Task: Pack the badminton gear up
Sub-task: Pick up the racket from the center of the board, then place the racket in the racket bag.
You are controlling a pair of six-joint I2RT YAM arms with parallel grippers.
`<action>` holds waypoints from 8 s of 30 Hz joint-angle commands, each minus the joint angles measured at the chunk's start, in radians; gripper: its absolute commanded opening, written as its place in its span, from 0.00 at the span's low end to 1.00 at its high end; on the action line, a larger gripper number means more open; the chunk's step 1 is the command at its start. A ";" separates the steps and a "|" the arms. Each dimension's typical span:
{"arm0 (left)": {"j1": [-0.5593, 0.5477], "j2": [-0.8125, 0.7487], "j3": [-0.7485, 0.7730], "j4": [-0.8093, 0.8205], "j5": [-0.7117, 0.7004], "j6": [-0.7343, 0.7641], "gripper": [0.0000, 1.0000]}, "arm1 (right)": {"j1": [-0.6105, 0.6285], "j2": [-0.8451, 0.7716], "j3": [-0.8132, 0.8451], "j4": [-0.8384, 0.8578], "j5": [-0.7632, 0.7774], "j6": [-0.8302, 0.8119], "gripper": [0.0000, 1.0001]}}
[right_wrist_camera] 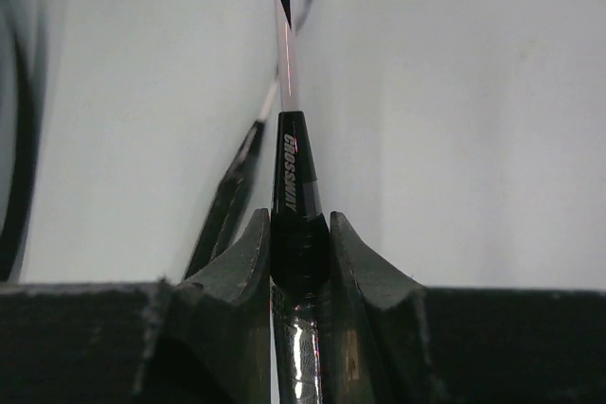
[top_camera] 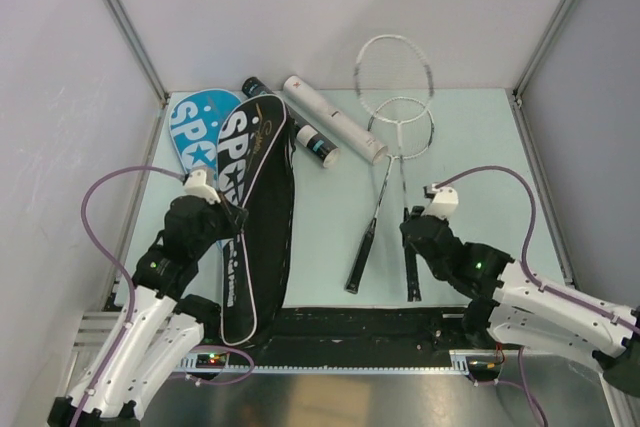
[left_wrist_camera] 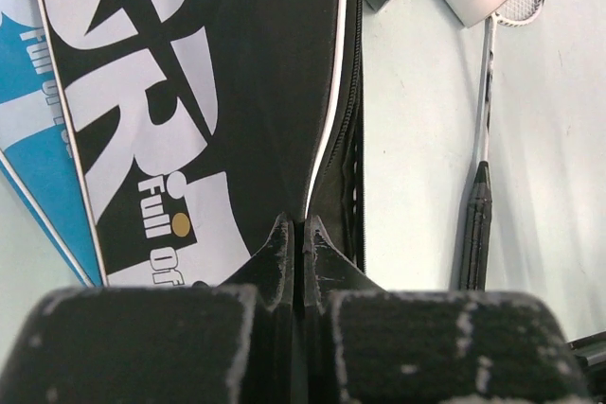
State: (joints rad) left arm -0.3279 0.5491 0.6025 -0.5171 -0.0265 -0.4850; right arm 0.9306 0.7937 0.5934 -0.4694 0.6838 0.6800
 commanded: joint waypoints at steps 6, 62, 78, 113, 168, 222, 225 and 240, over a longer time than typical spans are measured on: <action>0.002 0.056 0.067 0.143 -0.026 -0.084 0.00 | 0.325 0.036 0.135 -0.147 0.071 0.054 0.00; 0.001 0.025 -0.179 0.287 0.157 -0.422 0.00 | 0.473 0.857 0.500 0.611 0.140 -0.171 0.00; 0.000 0.002 -0.247 0.289 0.063 -0.431 0.00 | 0.397 1.005 0.637 0.579 -0.047 0.047 0.14; 0.000 0.045 -0.326 0.308 -0.030 -0.422 0.00 | 0.164 1.035 0.420 0.458 -0.912 -0.189 0.44; -0.024 -0.197 -0.444 0.306 -0.002 -0.538 0.40 | 0.114 1.042 0.447 0.894 -0.912 0.514 0.00; -0.282 0.061 -0.055 -0.130 -0.258 -0.437 0.00 | 0.123 1.174 0.190 1.597 -0.919 0.701 0.11; -0.282 -0.022 -0.056 -0.129 -0.226 -0.461 0.00 | 0.115 1.170 0.185 1.658 -0.913 0.706 0.11; -0.281 -0.111 -0.061 -0.106 -0.051 -0.521 0.00 | 0.109 1.175 0.260 1.692 -0.830 0.689 0.14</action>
State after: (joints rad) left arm -0.6037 0.4419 0.5369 -0.6556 -0.2073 -0.9798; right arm 1.0592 1.9923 0.7872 1.1210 -0.2516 1.3796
